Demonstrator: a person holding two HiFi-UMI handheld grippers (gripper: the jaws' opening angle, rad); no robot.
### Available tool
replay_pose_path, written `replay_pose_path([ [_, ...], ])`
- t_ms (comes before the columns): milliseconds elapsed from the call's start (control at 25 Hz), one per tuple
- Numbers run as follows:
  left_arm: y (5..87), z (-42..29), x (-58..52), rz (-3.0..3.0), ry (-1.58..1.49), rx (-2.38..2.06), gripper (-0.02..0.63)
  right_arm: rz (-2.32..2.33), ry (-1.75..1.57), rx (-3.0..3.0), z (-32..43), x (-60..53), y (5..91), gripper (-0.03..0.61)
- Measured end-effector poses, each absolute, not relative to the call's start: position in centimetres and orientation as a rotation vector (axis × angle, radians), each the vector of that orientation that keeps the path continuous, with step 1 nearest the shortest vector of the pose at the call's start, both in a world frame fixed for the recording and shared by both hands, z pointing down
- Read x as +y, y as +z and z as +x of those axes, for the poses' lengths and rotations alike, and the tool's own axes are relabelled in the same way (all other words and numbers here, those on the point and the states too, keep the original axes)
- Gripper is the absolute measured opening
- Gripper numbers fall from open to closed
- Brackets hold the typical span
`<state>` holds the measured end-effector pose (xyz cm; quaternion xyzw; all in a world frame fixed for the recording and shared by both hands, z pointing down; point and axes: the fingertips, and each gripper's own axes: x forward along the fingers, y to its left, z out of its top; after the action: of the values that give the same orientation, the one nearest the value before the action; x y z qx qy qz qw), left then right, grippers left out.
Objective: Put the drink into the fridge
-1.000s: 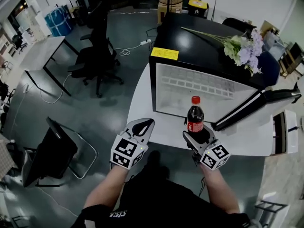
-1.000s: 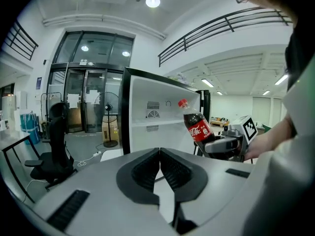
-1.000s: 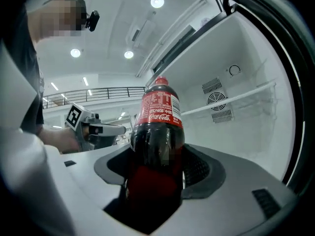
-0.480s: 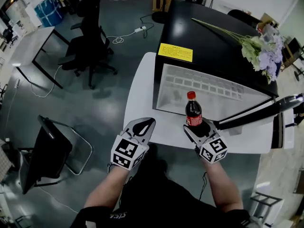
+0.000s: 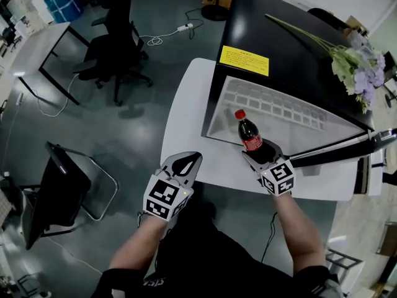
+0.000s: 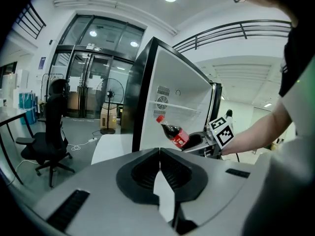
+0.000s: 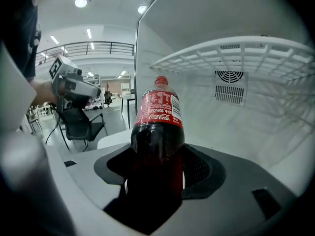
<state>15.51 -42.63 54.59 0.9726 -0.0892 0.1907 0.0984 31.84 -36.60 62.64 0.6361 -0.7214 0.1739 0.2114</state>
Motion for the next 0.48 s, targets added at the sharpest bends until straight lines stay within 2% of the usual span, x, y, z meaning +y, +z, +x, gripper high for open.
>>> replay_pose_path([
  [480, 55.6, 12.9, -43.9, 2.832, 0.578, -0.375, 0.018, 1.504, 0.442, -1.802, 35.8, -38.5, 67.6, 0.296],
])
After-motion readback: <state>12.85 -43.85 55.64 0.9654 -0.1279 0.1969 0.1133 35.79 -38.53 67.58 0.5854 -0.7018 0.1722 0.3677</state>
